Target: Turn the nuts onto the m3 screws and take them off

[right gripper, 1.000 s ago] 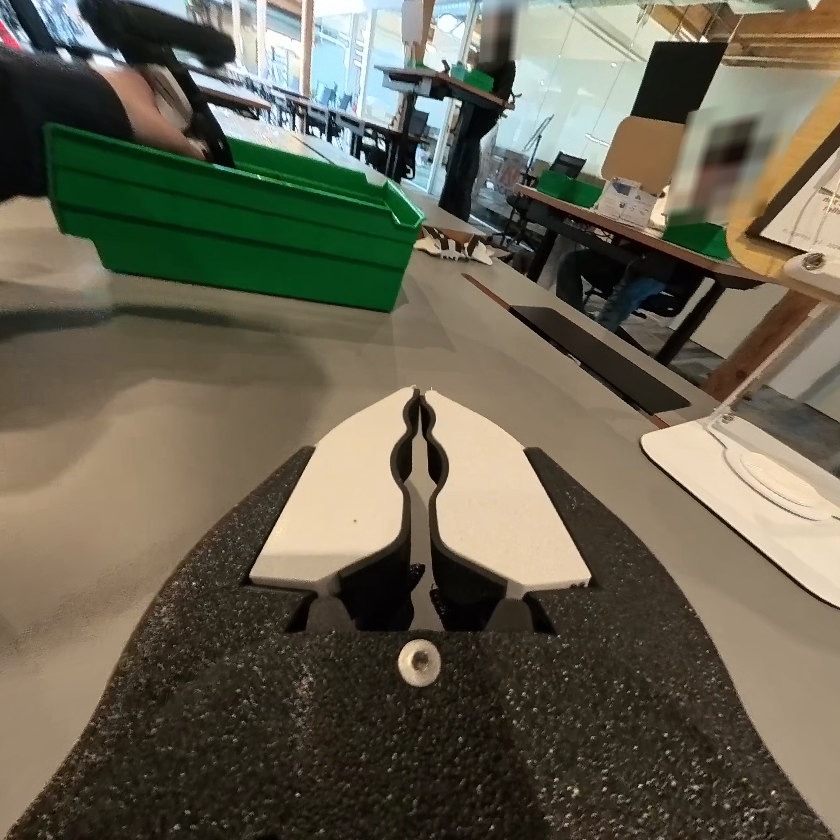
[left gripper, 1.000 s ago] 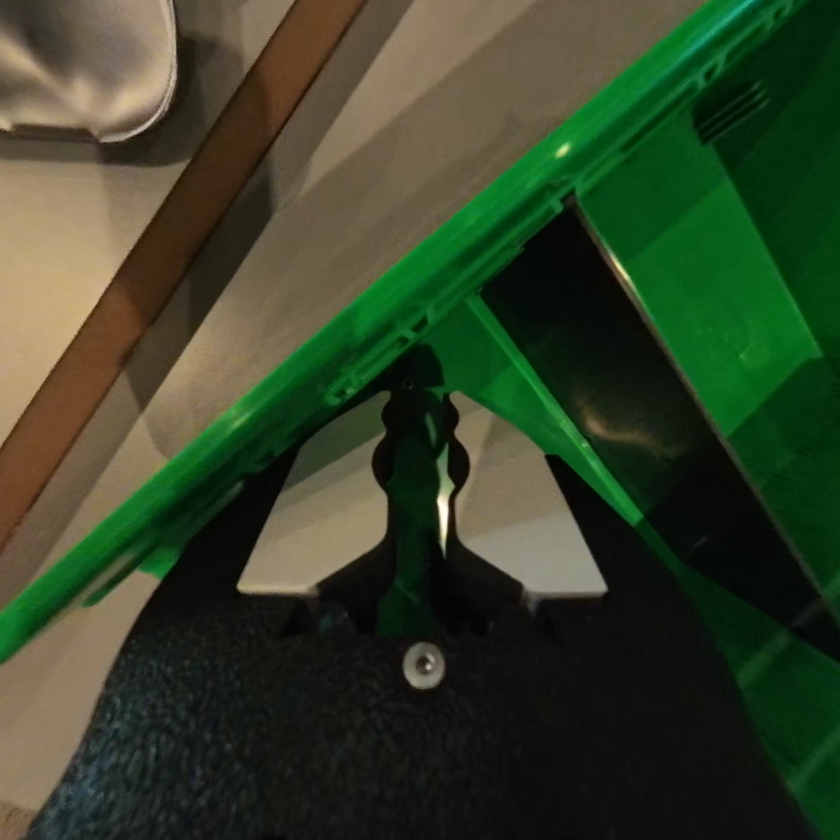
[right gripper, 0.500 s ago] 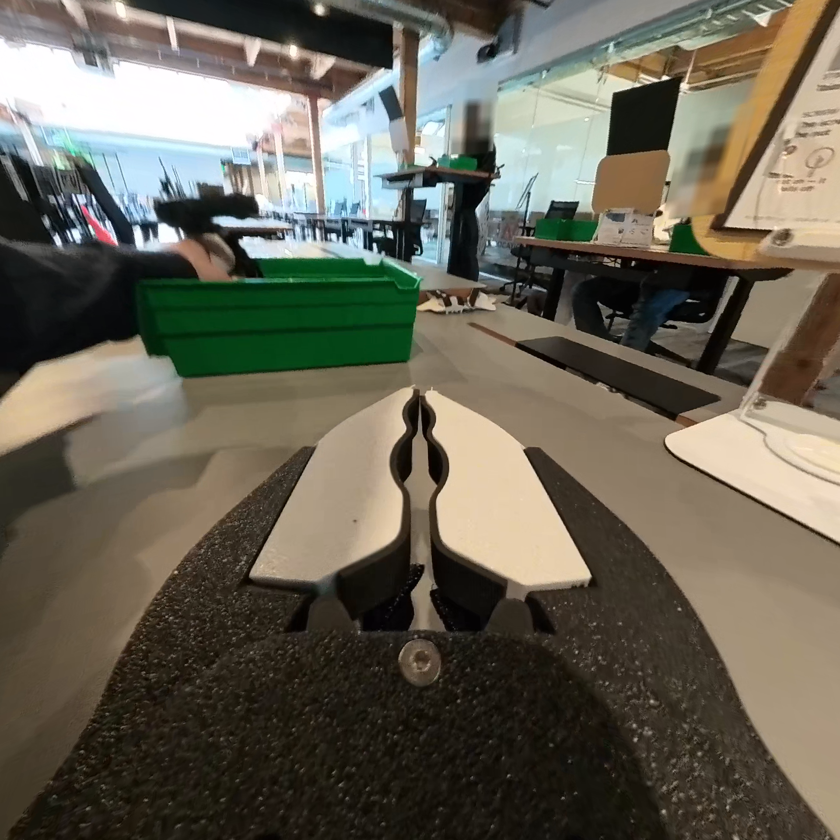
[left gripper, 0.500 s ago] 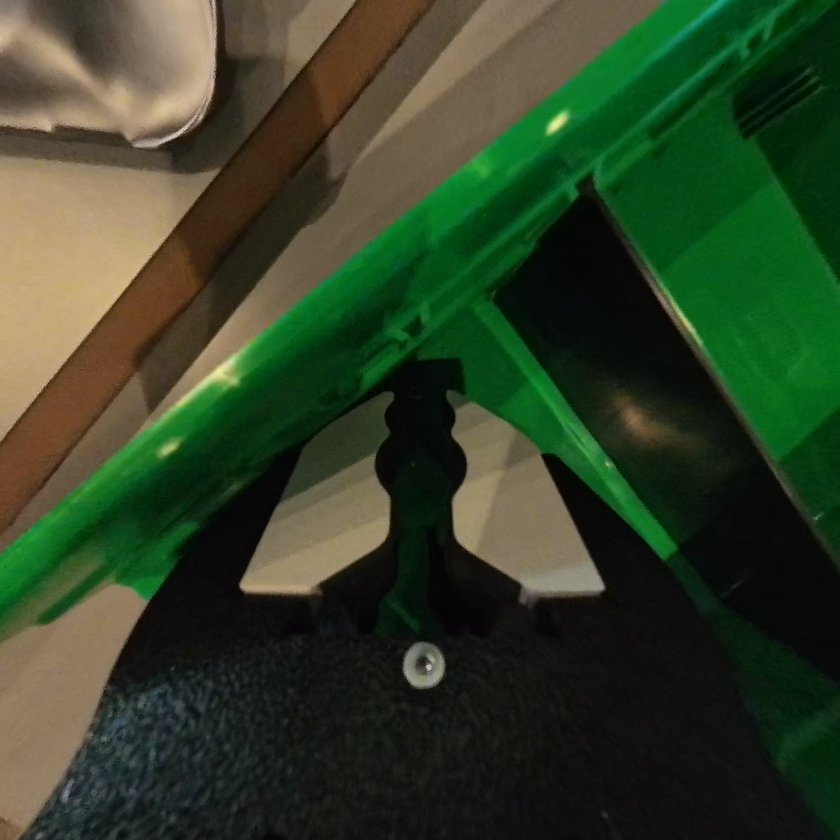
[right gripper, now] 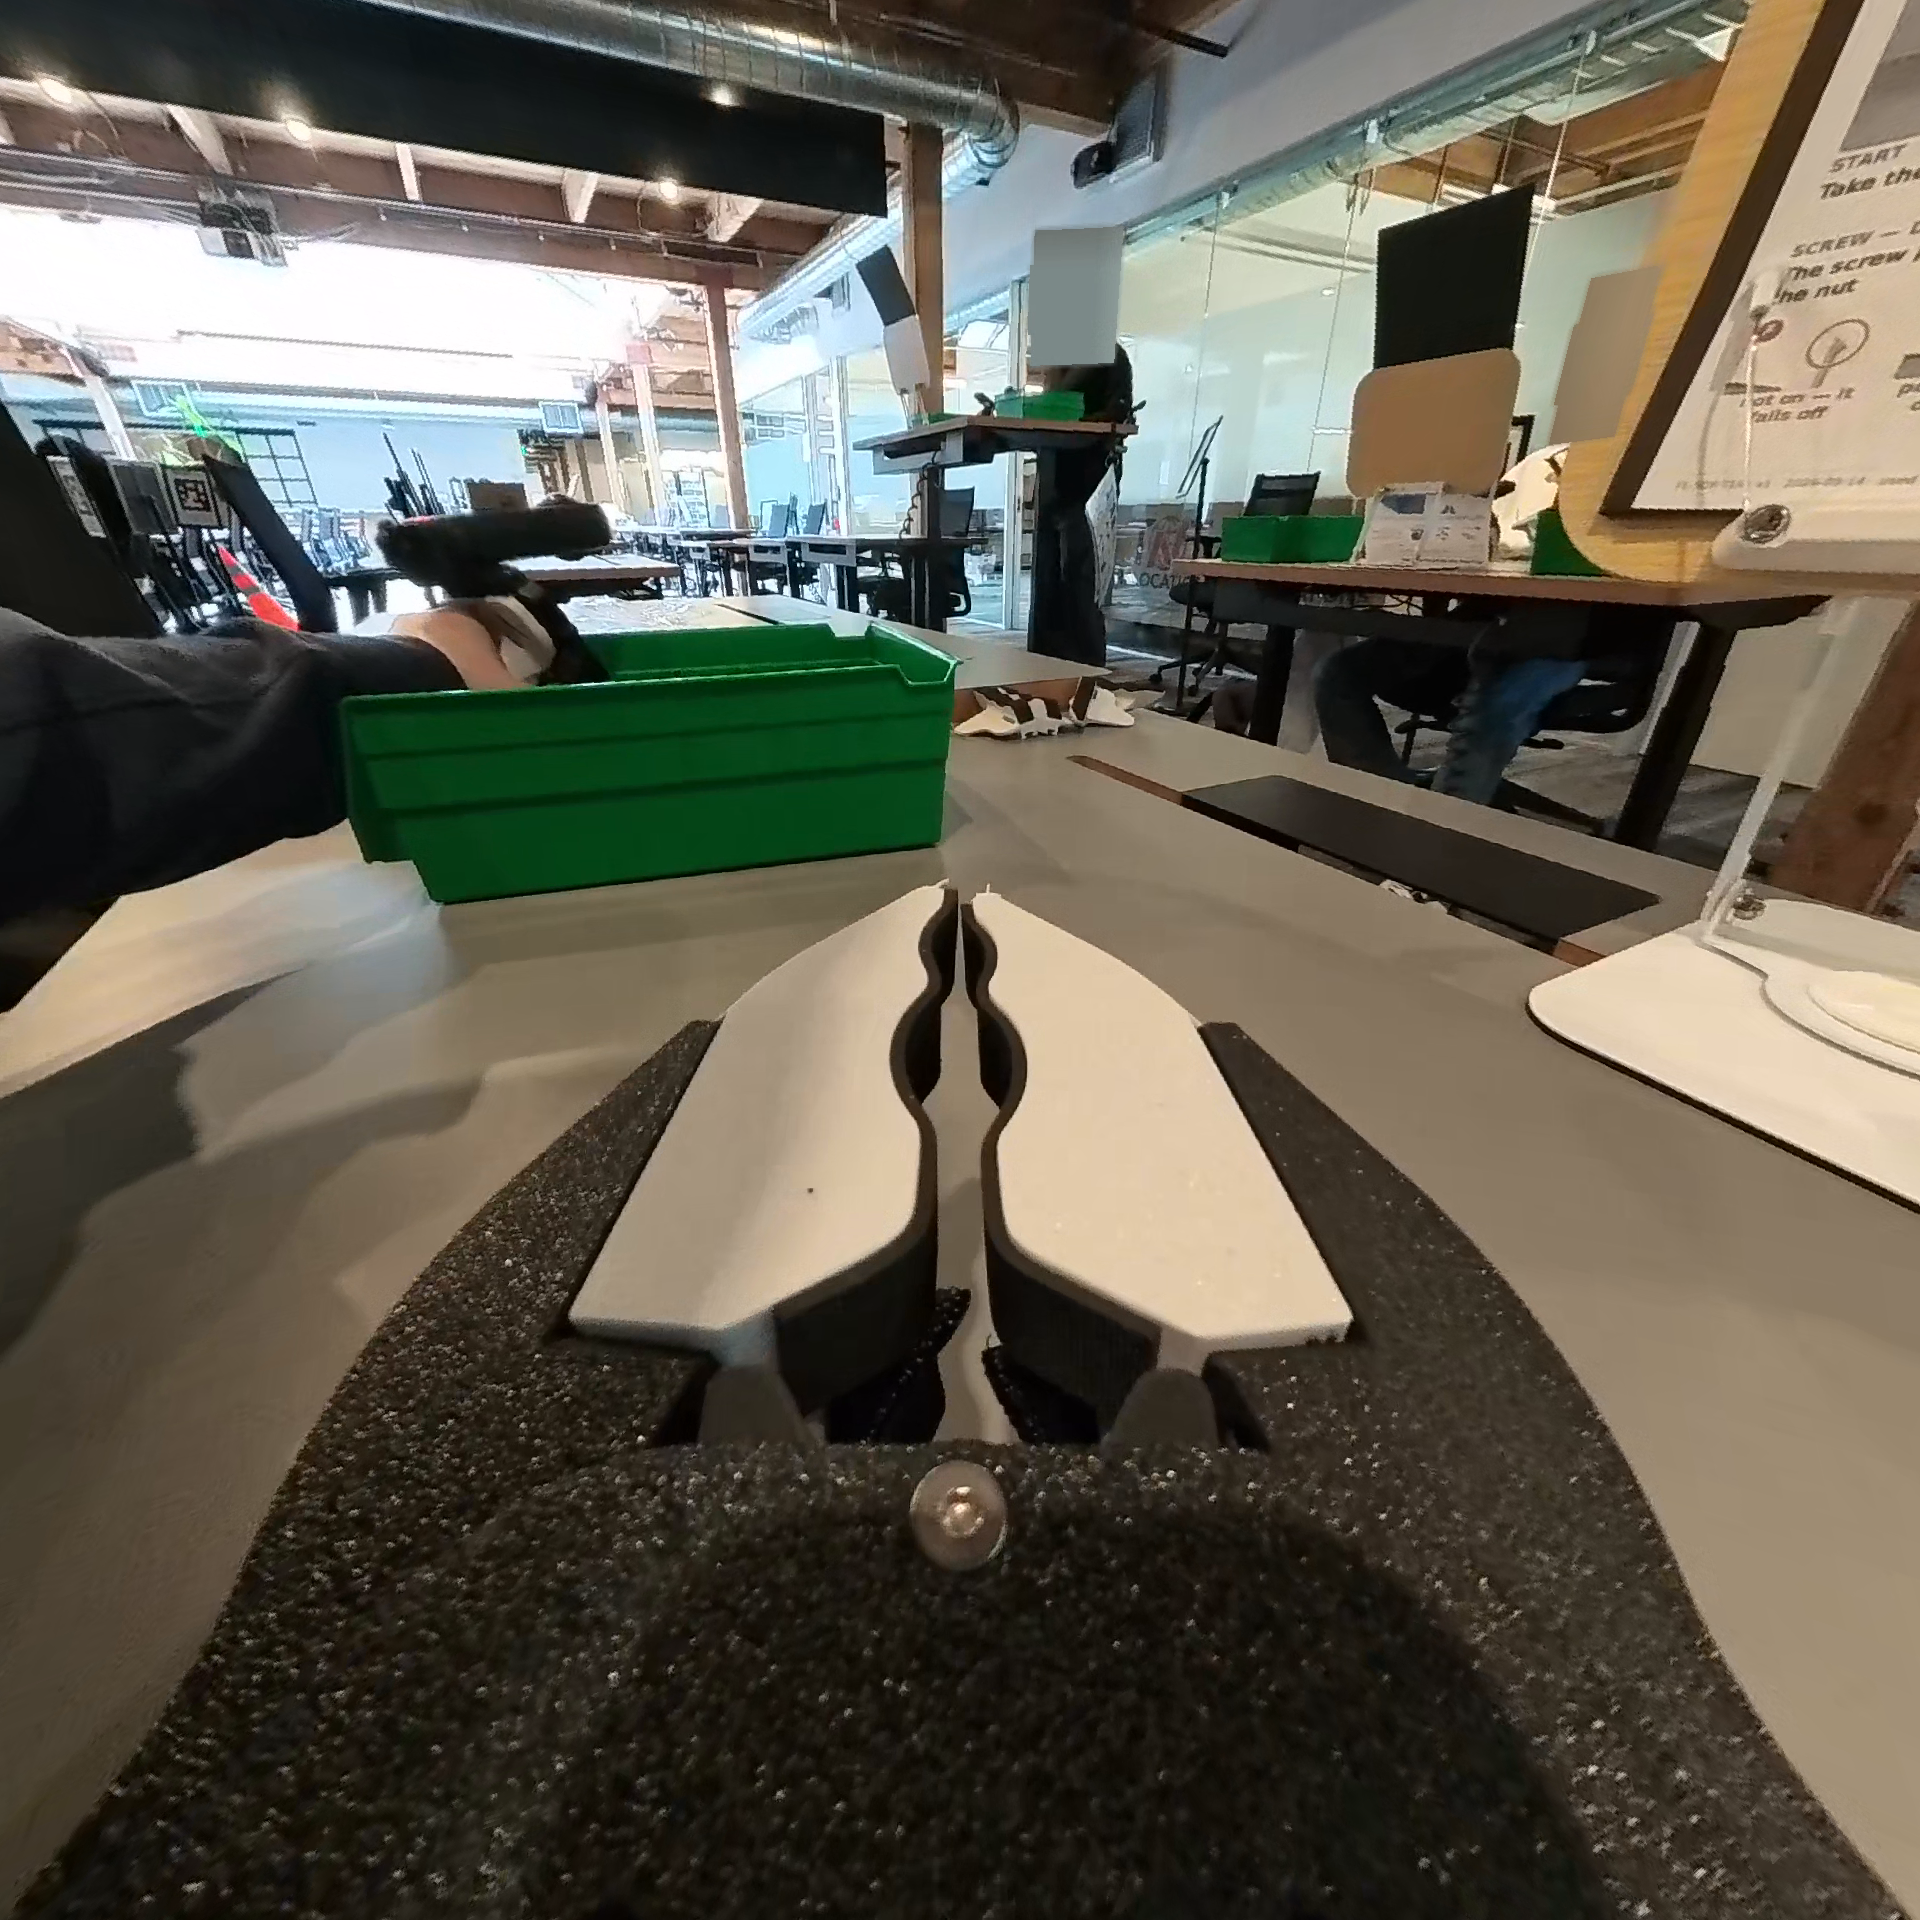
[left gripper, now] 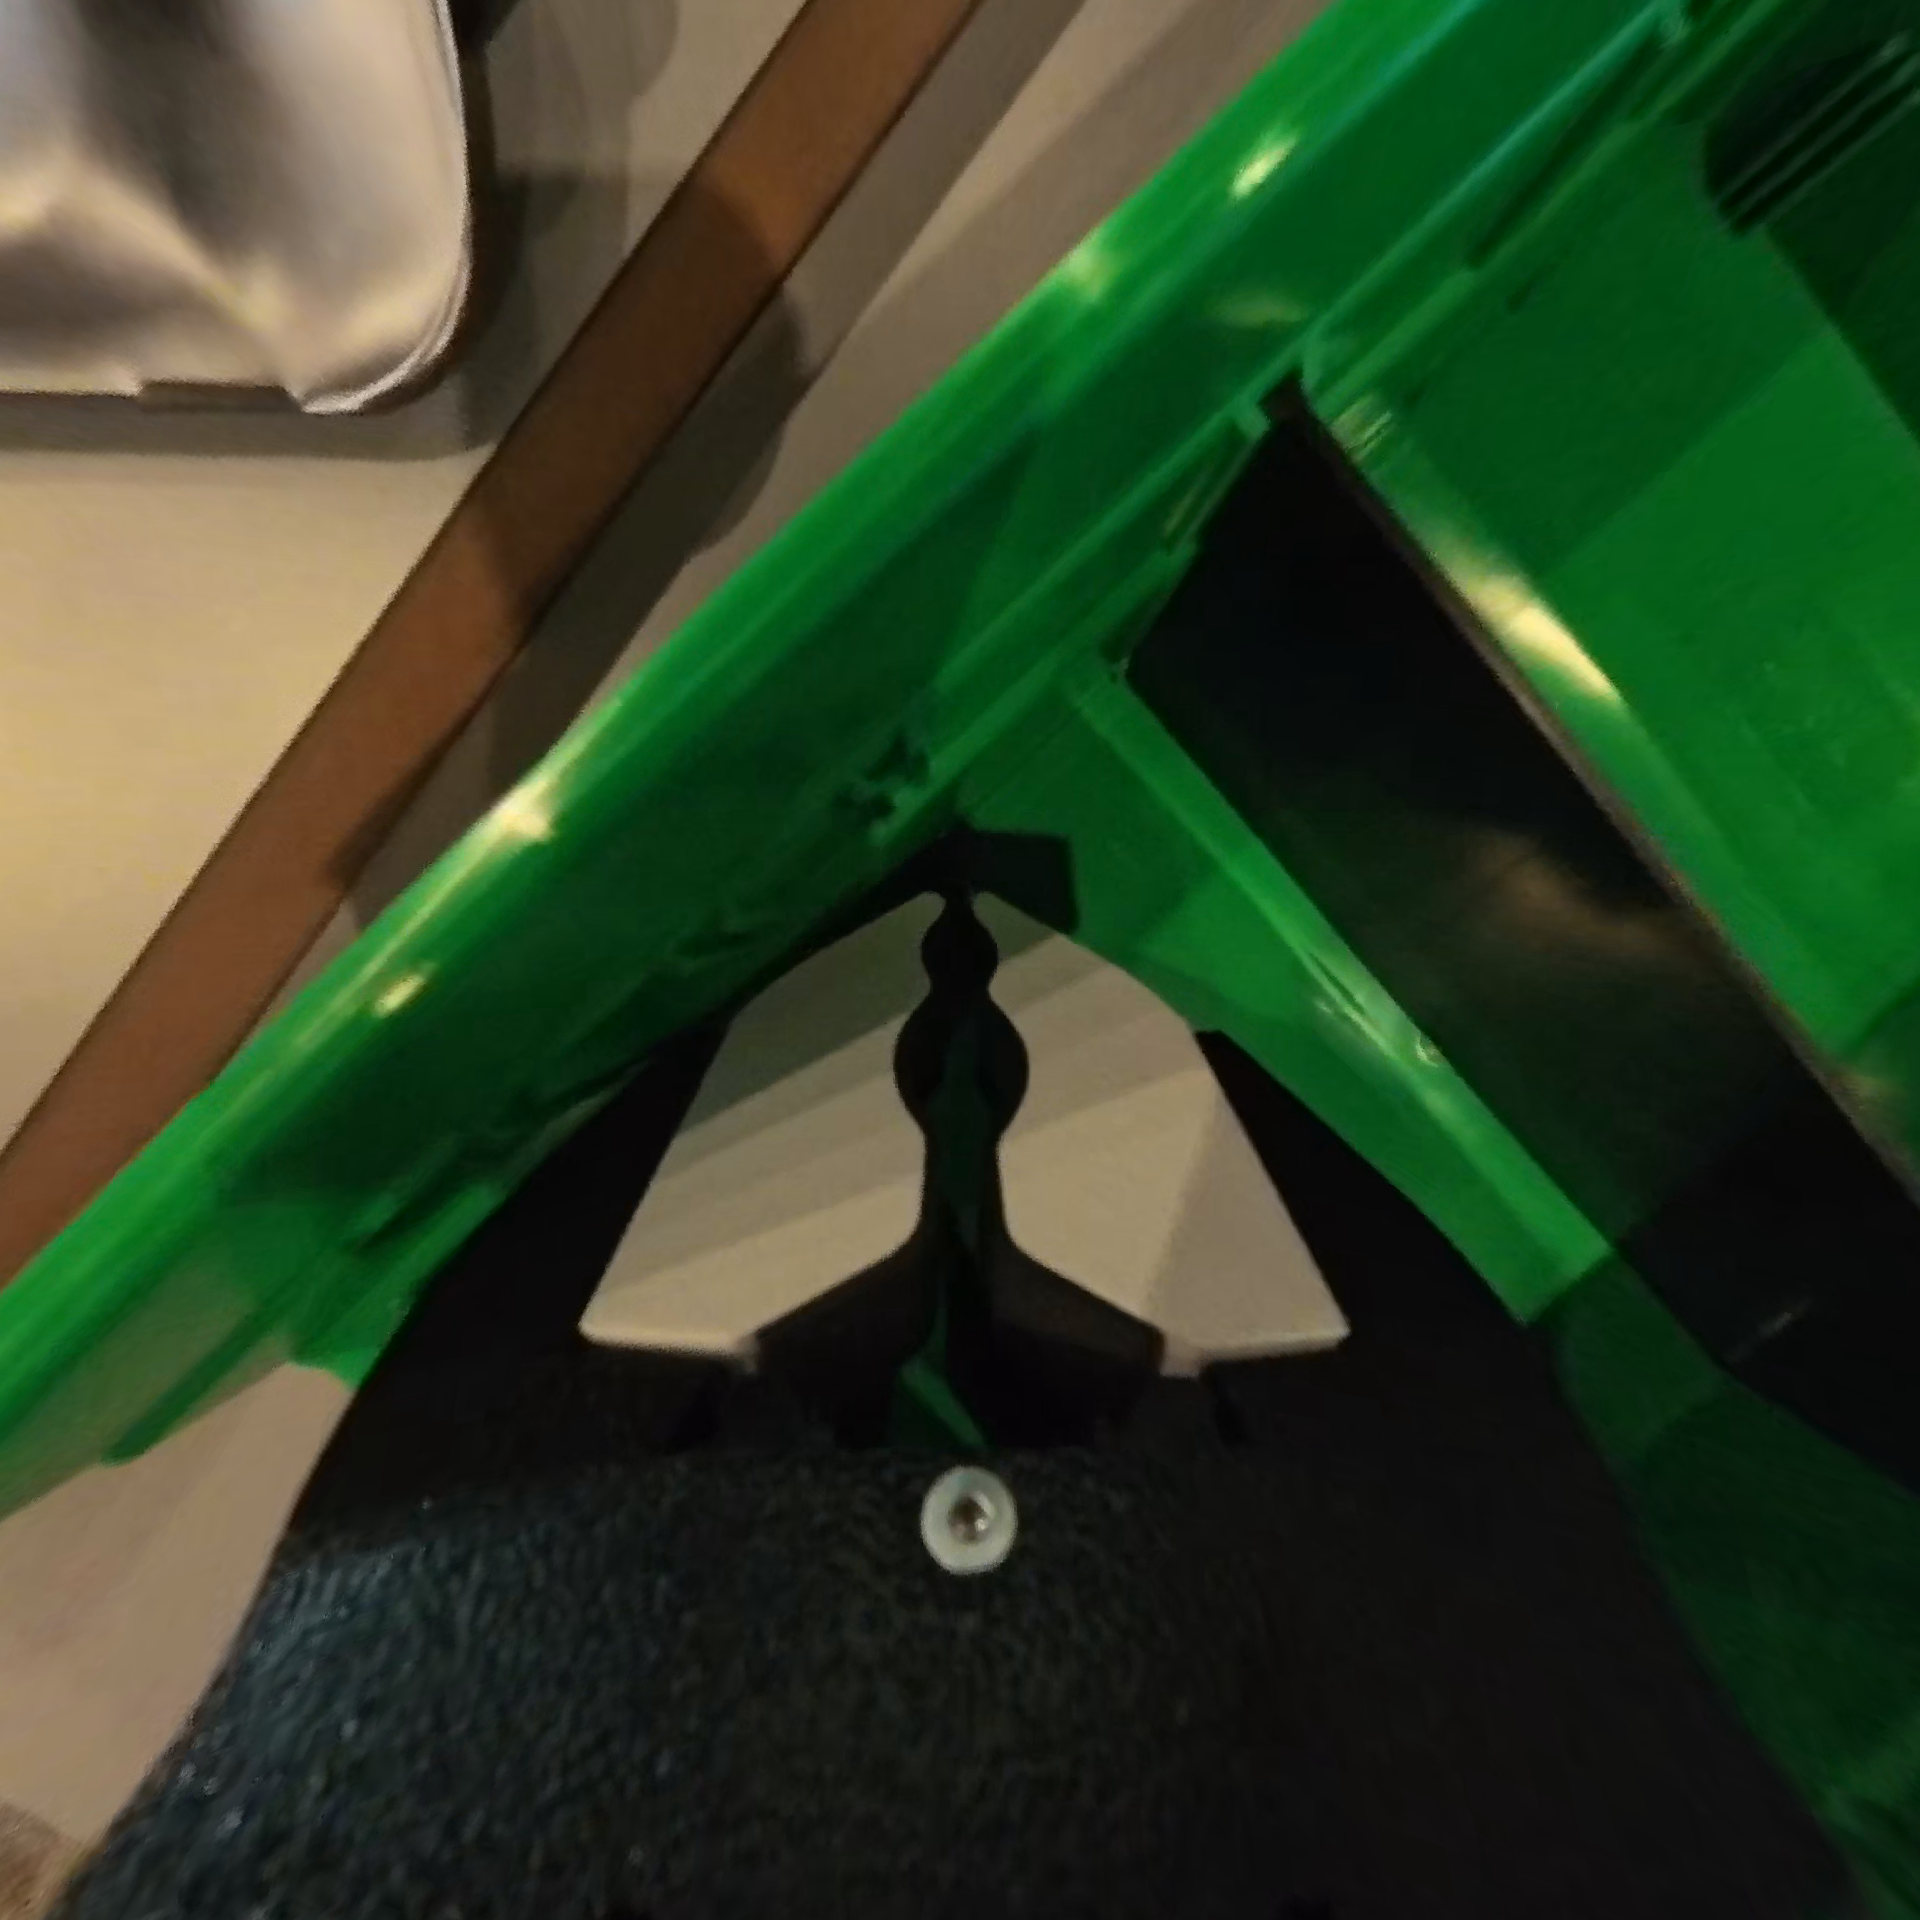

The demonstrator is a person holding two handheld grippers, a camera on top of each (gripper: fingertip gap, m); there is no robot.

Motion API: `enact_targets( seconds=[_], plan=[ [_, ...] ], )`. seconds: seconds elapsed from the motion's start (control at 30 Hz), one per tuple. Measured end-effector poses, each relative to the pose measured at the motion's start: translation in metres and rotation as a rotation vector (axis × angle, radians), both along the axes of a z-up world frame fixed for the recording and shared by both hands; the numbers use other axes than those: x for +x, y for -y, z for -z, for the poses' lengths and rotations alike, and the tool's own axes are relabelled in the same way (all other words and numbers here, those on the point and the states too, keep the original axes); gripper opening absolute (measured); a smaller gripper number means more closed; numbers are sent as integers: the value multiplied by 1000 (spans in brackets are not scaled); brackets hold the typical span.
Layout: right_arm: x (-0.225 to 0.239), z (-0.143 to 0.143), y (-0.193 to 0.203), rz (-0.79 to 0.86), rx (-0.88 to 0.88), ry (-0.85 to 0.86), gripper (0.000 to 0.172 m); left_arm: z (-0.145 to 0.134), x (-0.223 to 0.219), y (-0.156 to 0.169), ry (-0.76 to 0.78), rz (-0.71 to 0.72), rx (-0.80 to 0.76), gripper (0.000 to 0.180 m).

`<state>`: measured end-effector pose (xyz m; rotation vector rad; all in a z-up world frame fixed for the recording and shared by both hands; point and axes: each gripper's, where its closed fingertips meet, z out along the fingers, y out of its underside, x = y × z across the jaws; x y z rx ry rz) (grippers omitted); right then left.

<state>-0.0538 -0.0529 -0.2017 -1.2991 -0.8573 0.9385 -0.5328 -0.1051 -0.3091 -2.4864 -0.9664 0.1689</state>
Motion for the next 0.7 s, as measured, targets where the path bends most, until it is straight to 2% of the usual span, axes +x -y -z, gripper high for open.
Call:
enact_targets(
  seconds=[0.13,0.37,0.53,0.7],
  plan=[
    [0,0,0,-2,-6,-4,1,-7,16,-7,127,28,135,0],
    [-1,1,0,-5,-5,7,1,-38,15,-6,31,89,253,0],
    [-1,1,0,-6,-5,8,1,-31,16,-8,29,102,224,0],
    [-1,1,0,-7,-5,10,0,-18,2,-9,-57,51,141,0]
  ],
)
